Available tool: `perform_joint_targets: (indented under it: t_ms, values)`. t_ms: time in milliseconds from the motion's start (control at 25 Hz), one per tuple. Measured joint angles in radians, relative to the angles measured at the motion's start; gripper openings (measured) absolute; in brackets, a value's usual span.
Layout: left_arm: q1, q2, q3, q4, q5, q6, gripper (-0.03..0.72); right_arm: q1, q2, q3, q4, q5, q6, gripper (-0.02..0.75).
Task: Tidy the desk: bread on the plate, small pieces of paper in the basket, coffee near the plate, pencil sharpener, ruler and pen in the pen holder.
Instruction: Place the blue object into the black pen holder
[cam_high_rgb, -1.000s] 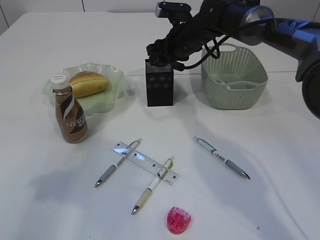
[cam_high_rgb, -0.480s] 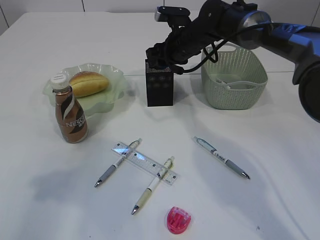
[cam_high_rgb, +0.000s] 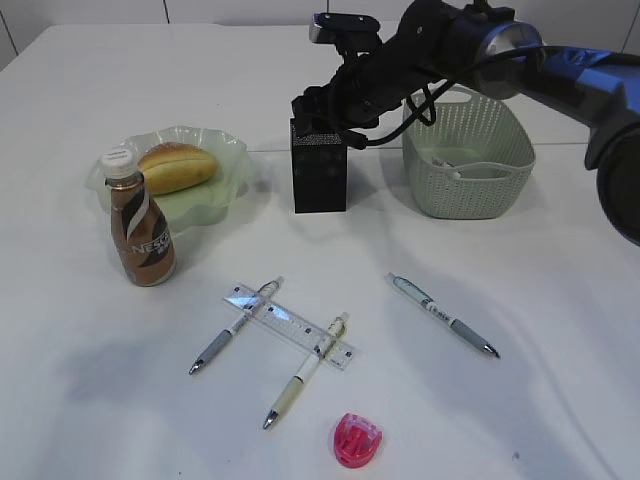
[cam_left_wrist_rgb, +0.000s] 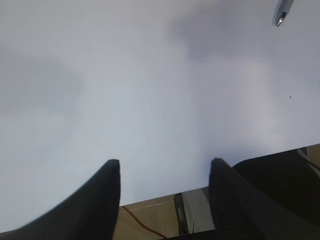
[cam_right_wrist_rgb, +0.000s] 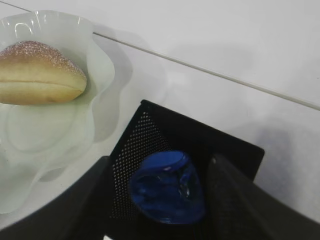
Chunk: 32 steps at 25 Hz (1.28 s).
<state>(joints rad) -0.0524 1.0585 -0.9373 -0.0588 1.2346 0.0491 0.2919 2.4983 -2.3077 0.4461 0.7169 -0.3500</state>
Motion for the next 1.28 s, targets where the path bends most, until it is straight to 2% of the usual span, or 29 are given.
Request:
perform_joint_targets:
  t_ms: [480,720,760,880,1280]
  values:
    - [0.000,0.000,0.000,0.000,0.000,0.000,0.394,0.000,-0.010,0.000,0.002,0.051,-0.002,0.511]
    - [0.000,0.000,0.000,0.000,0.000,0.000,0.394,0.000,-0.044,-0.085,-0.020,0.184,-0.002,0.511]
    - [0.000,0.000,0.000,0.000,0.000,0.000,0.394,0.000,-0.056,-0.155,-0.034,0.271,-0.002,0.511]
    - [0.000,0.000,0.000,0.000,0.000,0.000,0.394,0.000,-0.062,-0.210,-0.041,0.337,-0.002,0.511]
    - [0.000,0.000,0.000,0.001,0.000,0.000,0.394,0.000,-0.100,-0.221,-0.068,0.456,0.002,0.511]
